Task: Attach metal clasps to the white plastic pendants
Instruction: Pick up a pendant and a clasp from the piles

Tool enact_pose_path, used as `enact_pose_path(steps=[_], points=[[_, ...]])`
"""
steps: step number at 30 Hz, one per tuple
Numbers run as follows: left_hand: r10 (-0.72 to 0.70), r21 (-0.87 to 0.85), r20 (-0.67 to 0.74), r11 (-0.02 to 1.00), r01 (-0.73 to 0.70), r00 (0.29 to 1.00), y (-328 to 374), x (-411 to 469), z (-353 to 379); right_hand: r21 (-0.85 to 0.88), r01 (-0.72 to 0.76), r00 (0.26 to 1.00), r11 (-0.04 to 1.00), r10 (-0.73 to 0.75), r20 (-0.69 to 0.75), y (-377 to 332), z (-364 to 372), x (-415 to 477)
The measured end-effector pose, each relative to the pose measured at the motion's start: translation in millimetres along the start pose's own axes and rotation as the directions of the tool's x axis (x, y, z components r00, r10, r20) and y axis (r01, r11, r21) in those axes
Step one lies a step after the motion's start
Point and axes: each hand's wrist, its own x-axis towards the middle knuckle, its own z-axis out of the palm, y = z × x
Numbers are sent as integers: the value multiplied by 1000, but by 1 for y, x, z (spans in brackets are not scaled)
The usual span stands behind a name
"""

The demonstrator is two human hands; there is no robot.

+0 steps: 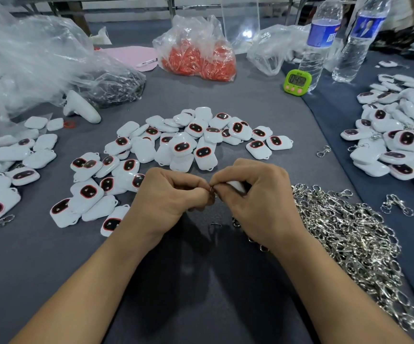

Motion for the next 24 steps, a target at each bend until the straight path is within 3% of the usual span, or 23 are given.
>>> enact_pose_path(steps=[6, 12, 17, 24], points=[[-63, -49, 33, 997, 64, 997, 0, 0, 1, -20, 68, 998, 997, -68, -1, -1, -1, 0], [-110, -162, -58, 982, 99, 992, 0, -3, 11, -61, 123, 991, 991, -125, -42, 0, -1, 1], [-111, -167, -40, 980, 103, 993, 2, -4, 8, -72, 150, 987, 986, -154, -54, -2, 0, 1], [-115, -204, -105, 975, 91, 988, 1, -2, 12, -9, 38, 996, 999, -39, -83, -5, 3, -1]])
